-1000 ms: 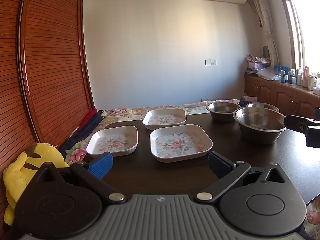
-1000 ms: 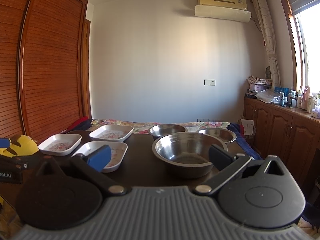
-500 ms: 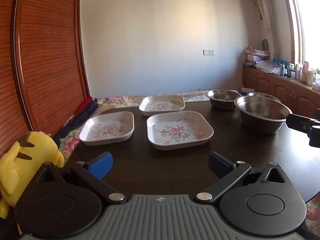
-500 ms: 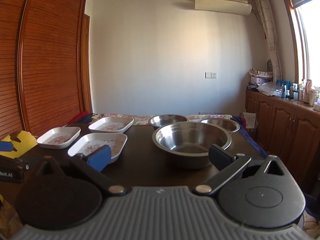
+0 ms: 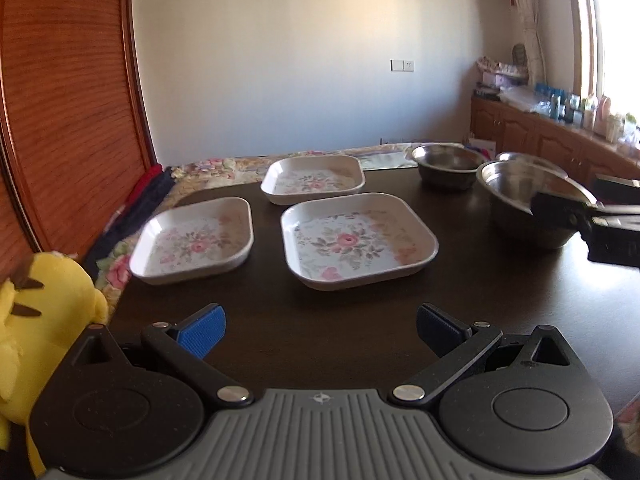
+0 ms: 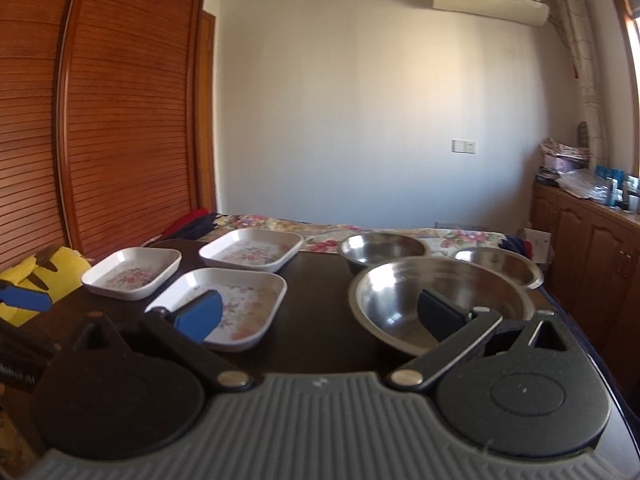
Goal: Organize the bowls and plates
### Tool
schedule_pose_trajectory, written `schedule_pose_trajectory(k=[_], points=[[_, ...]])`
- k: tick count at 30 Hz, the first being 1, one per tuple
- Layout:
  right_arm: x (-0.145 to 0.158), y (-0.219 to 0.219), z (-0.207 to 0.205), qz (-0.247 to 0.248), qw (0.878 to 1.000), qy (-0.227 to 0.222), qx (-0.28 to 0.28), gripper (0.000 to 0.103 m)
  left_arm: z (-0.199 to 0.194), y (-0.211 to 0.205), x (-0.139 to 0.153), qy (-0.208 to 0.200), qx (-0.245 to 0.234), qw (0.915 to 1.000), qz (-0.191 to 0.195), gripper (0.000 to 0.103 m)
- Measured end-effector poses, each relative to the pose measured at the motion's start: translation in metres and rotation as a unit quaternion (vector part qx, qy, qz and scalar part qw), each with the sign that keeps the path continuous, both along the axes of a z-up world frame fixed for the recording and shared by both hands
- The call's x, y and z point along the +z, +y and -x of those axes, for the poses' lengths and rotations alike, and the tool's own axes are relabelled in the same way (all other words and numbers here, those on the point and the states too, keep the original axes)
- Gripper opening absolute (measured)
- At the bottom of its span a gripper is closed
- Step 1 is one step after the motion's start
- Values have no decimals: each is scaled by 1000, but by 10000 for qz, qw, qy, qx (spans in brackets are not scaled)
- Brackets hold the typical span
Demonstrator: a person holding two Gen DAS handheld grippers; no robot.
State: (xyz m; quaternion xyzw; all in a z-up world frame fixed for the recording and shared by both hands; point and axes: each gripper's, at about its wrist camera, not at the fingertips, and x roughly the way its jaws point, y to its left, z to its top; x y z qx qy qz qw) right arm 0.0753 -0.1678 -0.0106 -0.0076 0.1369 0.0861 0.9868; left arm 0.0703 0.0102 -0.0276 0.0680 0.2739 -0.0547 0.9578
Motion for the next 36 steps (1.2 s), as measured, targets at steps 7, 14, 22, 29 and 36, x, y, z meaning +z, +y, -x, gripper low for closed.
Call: schedule_pose_trajectory(k=[7,14,22,29,36], points=[[1,17,-30,174,9989,172,396,103,-32,13,-2,264,123,9996,-46,103],[-3,33,-62,318,9958,460,730,103,-66,34,-4,316,229,9992,50,103],[-14,49,-94,429,9902,859,1016,85,-98,53,0,196,129,9996,177,95],[-25,54,-107,463,9872,1167,989,66,-124,53,-7,338,-137,9986,377,69],[-33,57,-115,424,9862,1367,835,54,-135,46,-18,464,-272,9972,512,47]])
